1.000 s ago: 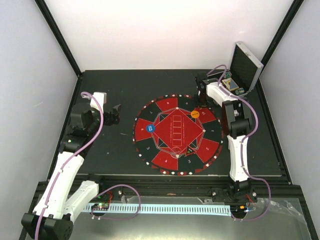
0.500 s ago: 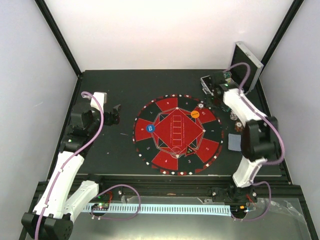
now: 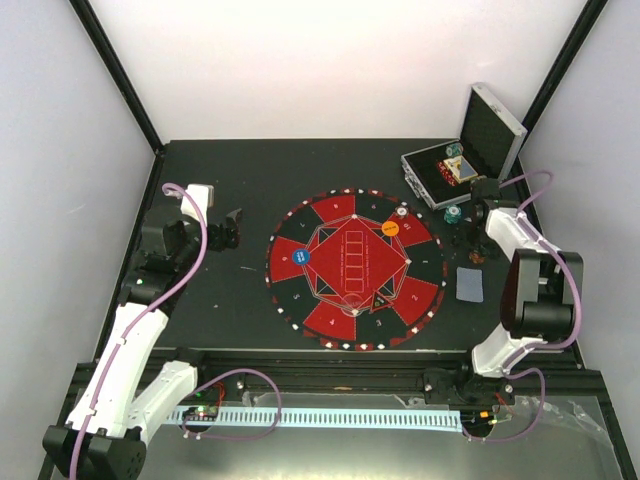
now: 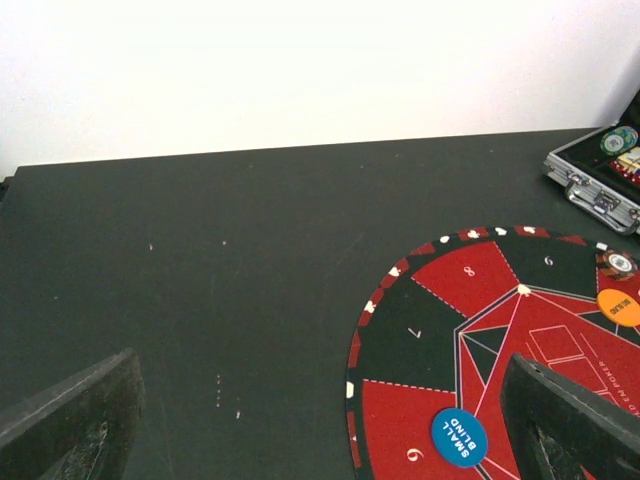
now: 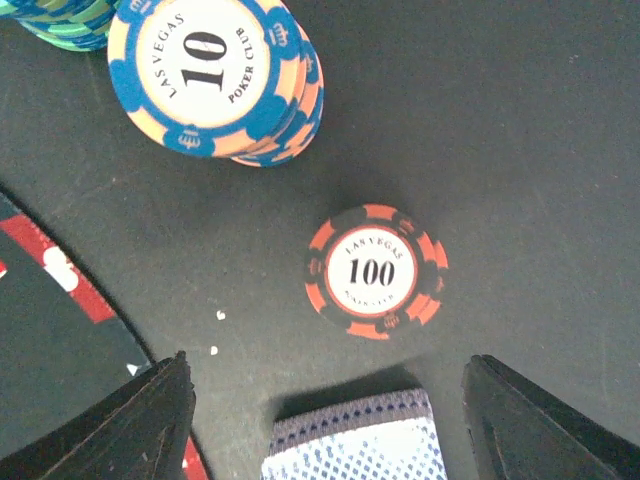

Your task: Distribute texas hold em gaming equipment

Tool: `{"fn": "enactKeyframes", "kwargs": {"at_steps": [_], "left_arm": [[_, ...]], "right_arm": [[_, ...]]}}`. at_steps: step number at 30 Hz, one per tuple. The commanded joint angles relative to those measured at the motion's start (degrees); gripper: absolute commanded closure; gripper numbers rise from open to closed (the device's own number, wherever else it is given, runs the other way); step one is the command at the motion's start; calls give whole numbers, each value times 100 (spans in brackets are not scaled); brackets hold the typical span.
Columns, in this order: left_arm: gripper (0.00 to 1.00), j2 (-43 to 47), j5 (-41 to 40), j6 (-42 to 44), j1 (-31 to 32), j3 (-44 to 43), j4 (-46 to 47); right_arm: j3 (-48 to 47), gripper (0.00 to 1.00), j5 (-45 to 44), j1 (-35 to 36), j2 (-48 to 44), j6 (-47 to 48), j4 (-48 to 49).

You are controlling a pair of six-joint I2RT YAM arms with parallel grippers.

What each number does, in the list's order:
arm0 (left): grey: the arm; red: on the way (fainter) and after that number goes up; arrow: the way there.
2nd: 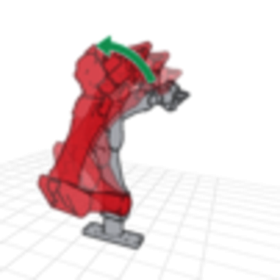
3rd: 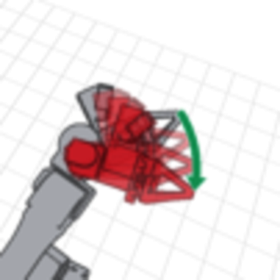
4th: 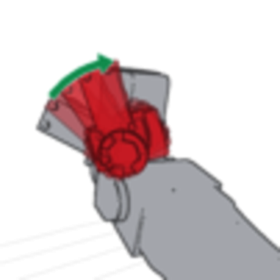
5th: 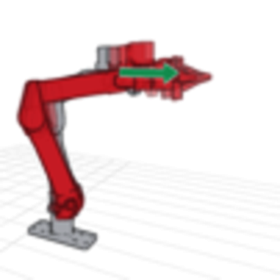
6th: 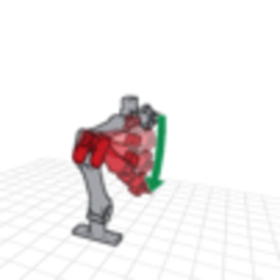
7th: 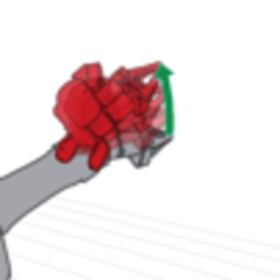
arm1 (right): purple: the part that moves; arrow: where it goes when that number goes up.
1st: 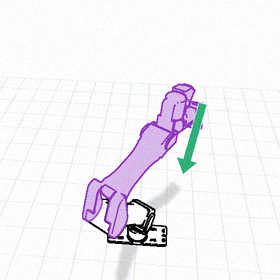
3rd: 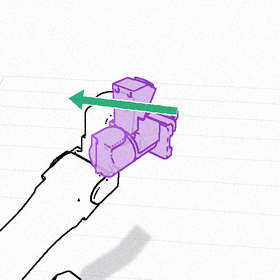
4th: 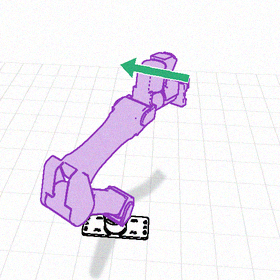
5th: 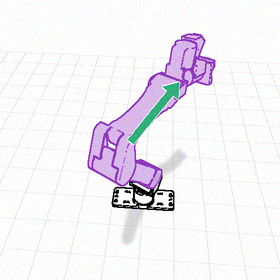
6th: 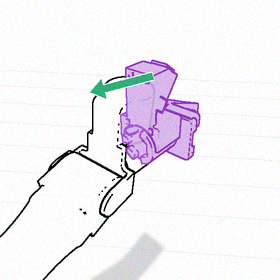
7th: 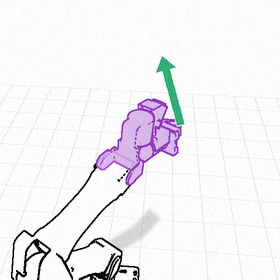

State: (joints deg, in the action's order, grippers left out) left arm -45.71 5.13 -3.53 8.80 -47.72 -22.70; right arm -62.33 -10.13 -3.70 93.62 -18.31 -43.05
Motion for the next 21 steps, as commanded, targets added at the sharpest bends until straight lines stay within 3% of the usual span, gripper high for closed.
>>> {"fn": "enactKeyframes", "kwargs": {"at_steps": [1, 21], "left_arm": [[1, 81, -65, 28, 52, -24, -19], [1, 71, -67, 28, 52, -17, -16]], "right_arm": [[-116, 25, 37, -56, 279, -25, 376], [-316, 25, -87, -368, 807, 2, 402]]}}
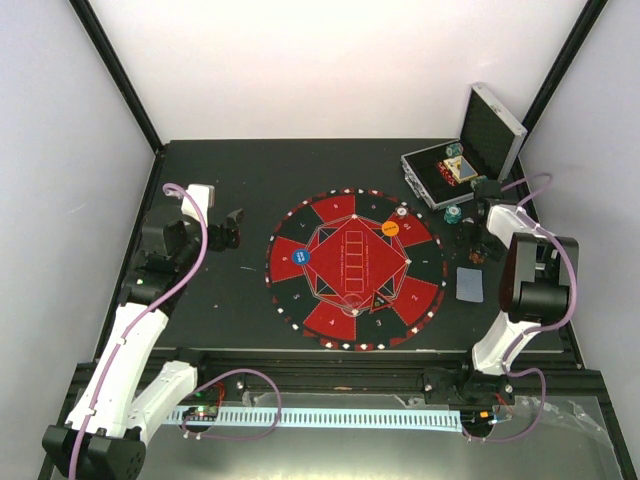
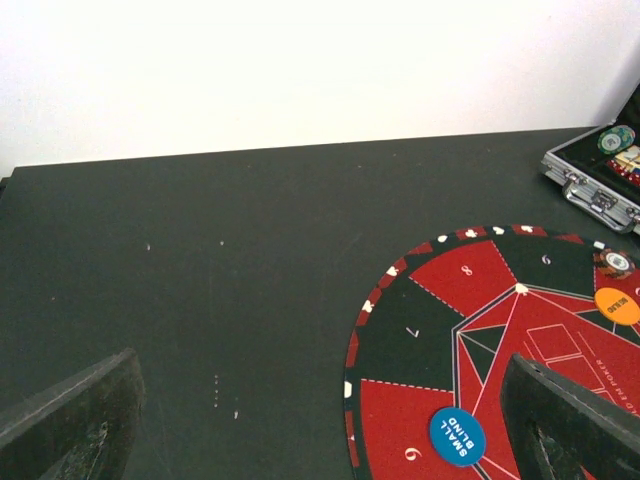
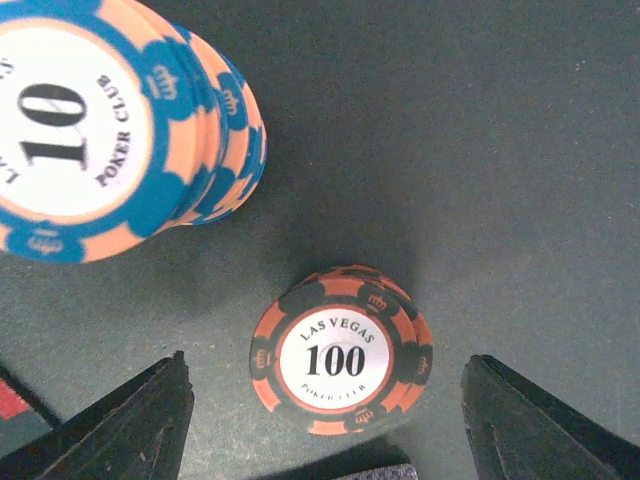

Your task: Distribute texas hold em gaming equipment

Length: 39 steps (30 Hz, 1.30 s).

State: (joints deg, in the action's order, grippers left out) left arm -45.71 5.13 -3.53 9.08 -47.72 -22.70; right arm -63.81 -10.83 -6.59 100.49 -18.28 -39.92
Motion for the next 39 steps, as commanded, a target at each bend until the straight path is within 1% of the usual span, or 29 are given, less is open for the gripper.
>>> {"fn": "enactKeyframes", "kwargs": {"at_steps": [1, 6, 15, 24, 28, 39], "left_arm": [[1, 71, -71, 28, 23, -20, -20], [1, 65, -65, 28, 24, -25, -20], [1, 67, -69, 28, 24, -25, -15], [1, 63, -66, 28, 23, -18, -18], [1, 63, -64, 23, 23, -16, -22], [1, 53, -58, 21, 24, -18, -9]], "right_arm": [[-187, 26, -9, -98, 154, 5, 90], [-153, 30, 33, -175, 203, 9, 131], [-114, 42, 109, -231, 316, 22, 202], [-114, 49, 185, -258, 409, 33, 244], [-107, 51, 205, -255, 409, 42, 231], [-144, 52, 187, -249, 247, 57, 160]]}}
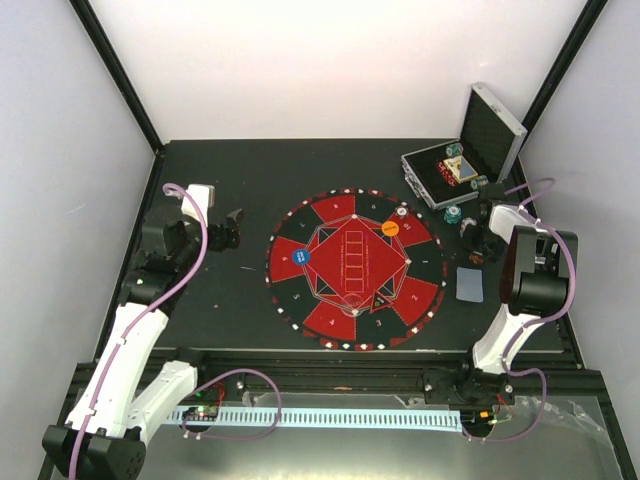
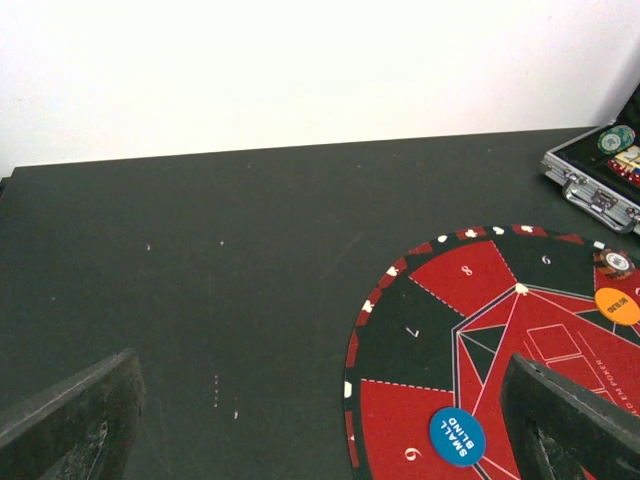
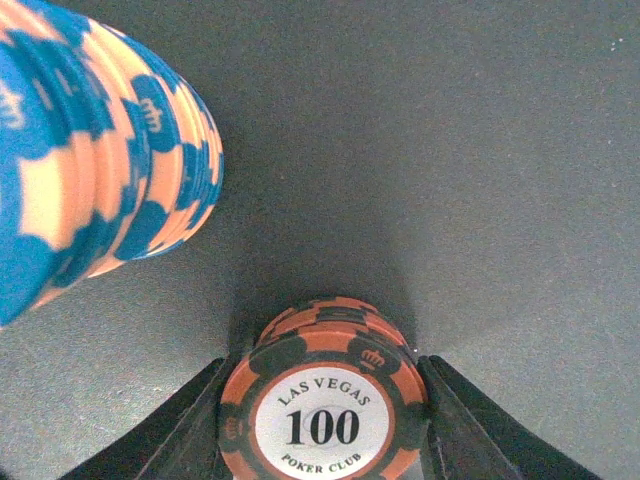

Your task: Distribute texas hold em gaming equipment

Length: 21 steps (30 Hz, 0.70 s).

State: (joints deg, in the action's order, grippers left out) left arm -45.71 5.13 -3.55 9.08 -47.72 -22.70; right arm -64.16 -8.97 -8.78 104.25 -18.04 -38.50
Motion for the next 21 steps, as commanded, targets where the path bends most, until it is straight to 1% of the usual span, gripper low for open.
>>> {"fn": "enactKeyframes", "kwargs": {"at_steps": [1, 6, 9, 16, 21], "left_arm": [[1, 54, -58, 29, 24, -12, -13], [1, 54, -47, 26, 24, -17, -7], [1, 54, -55, 30, 26, -13, -7], [1, 59, -38, 30, 28, -15, -9], [1, 71, -42, 27, 28, -17, -8]], "right_arm": [[-106, 53, 1, -35, -143, 44, 14], [-110, 59, 10, -37, -196, 59, -2], [-105, 61, -6, -38, -241, 64, -29], [-72, 61, -17, -31, -562, 55, -146], [-33, 60, 13, -36, -531, 55, -153]]}}
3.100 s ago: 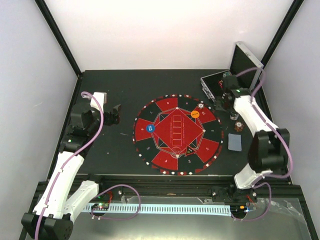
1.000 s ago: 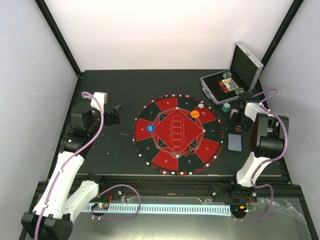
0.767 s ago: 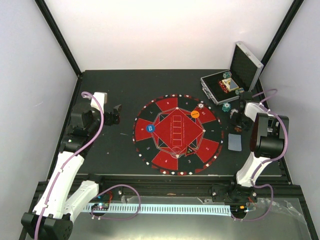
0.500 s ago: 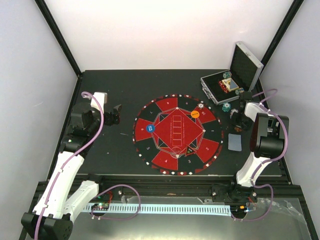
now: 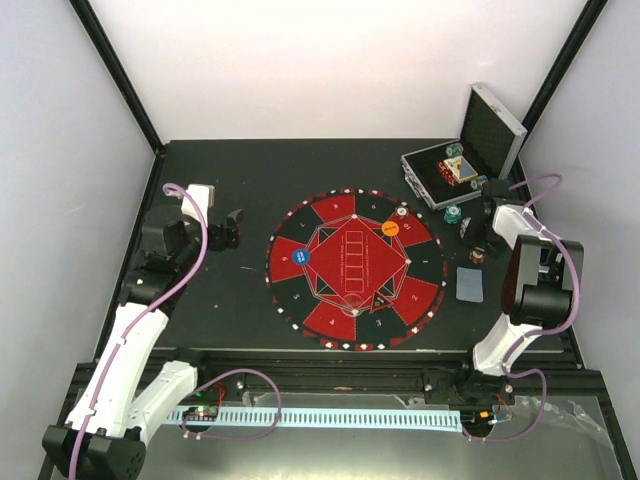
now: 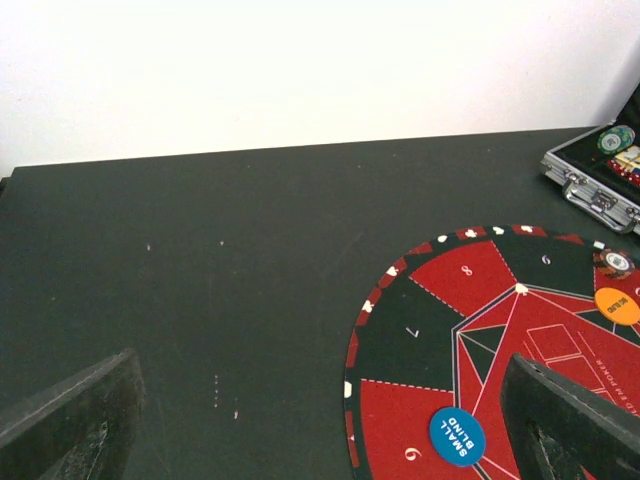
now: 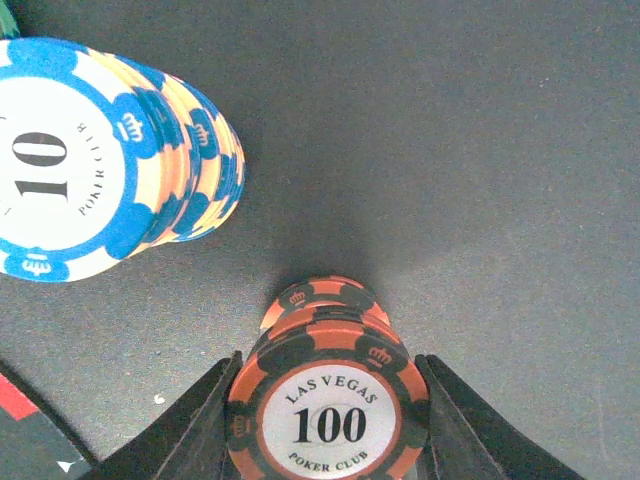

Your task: Distribute texas hold em gaming equipment

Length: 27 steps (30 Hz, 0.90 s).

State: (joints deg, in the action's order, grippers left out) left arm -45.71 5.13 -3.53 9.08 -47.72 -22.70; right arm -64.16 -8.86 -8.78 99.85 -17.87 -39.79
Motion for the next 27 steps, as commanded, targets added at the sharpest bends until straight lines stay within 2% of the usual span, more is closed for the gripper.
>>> {"fn": "enactKeyframes", "kwargs": {"at_steps": [1, 8, 15, 20, 27], "left_arm": [[1, 71, -40, 27, 26, -18, -9], [1, 82, -39, 28, 25, -17, -7], [1, 76, -26, 19, 28, -15, -7], [1, 67, -12, 19, 24, -16, -14], [1, 63, -42, 19, 24, -17, -16]], "right_arm": [[-8, 60, 25, -39, -80, 38, -6], [18, 62, 199, 70, -107, 106, -66], [56, 61, 365, 938, -299, 67, -179], [-439, 61, 314, 1702, 74, 23, -274], [-1483, 62, 251, 2273, 844, 29, -514]]}}
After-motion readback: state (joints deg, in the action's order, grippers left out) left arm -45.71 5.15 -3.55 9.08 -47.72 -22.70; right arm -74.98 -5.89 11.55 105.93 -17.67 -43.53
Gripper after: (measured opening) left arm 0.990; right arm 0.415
